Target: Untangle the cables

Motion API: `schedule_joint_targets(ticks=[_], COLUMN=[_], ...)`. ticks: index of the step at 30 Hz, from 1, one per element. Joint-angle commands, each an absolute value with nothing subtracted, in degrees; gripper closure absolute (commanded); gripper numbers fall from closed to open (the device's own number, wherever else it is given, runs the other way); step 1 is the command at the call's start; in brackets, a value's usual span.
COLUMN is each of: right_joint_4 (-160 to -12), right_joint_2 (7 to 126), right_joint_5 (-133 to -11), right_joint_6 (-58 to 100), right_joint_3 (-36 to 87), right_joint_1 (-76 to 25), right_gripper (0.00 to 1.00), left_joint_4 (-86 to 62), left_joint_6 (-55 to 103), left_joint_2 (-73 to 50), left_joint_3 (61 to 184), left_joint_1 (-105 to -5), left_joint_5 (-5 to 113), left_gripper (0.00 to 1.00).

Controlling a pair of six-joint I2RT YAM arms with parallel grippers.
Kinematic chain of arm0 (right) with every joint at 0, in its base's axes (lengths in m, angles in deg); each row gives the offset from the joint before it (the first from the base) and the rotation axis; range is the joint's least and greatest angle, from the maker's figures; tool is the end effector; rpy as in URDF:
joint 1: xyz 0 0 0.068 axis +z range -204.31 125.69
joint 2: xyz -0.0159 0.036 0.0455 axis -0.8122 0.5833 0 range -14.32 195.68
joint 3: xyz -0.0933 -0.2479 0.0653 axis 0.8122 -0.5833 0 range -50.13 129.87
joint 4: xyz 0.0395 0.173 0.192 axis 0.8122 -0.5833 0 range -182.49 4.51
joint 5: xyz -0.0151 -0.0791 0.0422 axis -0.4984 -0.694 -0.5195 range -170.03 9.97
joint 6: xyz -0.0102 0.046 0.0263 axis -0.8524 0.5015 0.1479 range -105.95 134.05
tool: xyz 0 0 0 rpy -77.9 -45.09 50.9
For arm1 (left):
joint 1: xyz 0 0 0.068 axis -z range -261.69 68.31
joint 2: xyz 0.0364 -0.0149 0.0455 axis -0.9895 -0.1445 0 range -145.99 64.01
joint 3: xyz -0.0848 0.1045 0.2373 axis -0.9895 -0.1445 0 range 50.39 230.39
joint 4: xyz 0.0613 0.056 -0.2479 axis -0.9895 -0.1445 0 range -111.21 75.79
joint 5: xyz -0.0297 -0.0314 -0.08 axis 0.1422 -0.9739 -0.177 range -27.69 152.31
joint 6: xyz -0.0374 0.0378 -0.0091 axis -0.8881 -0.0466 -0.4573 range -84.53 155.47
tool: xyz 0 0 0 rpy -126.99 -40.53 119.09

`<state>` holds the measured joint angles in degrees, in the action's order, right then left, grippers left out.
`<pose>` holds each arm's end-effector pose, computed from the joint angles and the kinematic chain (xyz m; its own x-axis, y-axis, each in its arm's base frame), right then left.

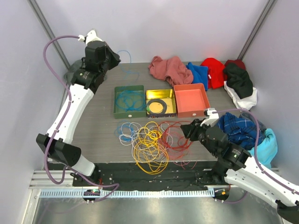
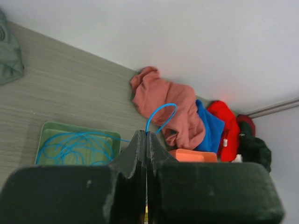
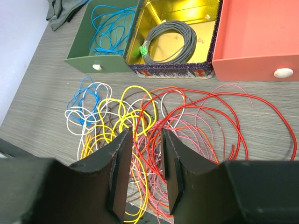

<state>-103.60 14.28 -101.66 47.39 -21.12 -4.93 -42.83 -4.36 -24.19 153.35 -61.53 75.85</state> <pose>0.0977 0.0938 0.2690 -0.4276 0.2863 -0.8574 -0.2897 0.8551 0.4300 0.3209 -0.1091 0.4718 -0.2507 -0.5713 -0.7815 -0.0505 0.8139 -0.5788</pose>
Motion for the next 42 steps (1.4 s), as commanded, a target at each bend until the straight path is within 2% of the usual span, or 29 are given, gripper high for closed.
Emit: schedule_joint_targets(ticks=[1,9,14,19,26,27,28,31,34,36,37,39,42], right_joint_4=[-102.63,-102.28,-101.22,-100.26,-100.08,-100.17,-100.17,-99.91,-99.12,-98.50,-97.89,-97.27,-96.74], right_joint_2=[14.07,14.68,15.12,15.47,15.91,16.17,16.26,16.79,18.11,18.81,19.51,19.87,20.39], right_joint_5=[-103.06,-103.06,-102.27,-102.00,-102.18,-102.18,-102.18,-102.18,-102.00,-101.65,-101.48,-101.04,-101.03], right_joint_6=[47.36,47.62,48.32,48.67,48.41,48.24,48.24,48.15,47.97,48.06,48.15,48.24,48.41], right_joint_3=[-22.27,-23.15,-24.12,-24.56,-24.56,-24.47,-24.30,-24.29,-24.12,-24.12,-24.12,-24.12,-24.21], right_joint_1=[-4.74,-4.66,-4.66,-4.74,-4.74,-4.66,-4.74,-4.66,-4.66,-4.74,-4.66,-4.66,-4.74], right_gripper=[0.62,0.61,0.62,0.62,0.62,0.62,0.62,0.62,0.62,0.62,0.62,0.62,0.62], left_joint_4=[-37.68,-34.86,-36.09,-38.81,-39.25,-39.43,-39.34,-38.64,-40.48,-42.06,-42.50,-43.99,-43.74], left_joint_6=[-4.34,-5.49,-4.35,-3.02,-3.46,-3.46,-3.29,-2.24,-1.27,-1.09,-1.18,-2.31,-6.52], left_joint_2=[-25.11,-20.64,-20.89,-27.55,-31.70,-31.27,-30.48,-25.74,-21.69,-18.53,-17.30,-12.40,-2.84], left_joint_3=[148.32,133.91,132.04,133.80,129.76,129.76,129.58,130.45,133.70,134.76,134.68,131.97,122.23], left_joint_1=[-62.09,-62.53,-62.62,-62.53,-62.53,-62.62,-62.53,-62.53,-62.53,-62.53,-62.53,-62.01,-58.86], left_joint_5=[76.02,76.72,78.04,77.87,76.28,76.46,76.72,78.65,79.36,79.10,78.92,78.05,76.29], left_gripper=[1.00,1.00,1.00,1.00,0.99,0.95,0.77,0.38,0.23,0.19,0.08,0.07,0.16])
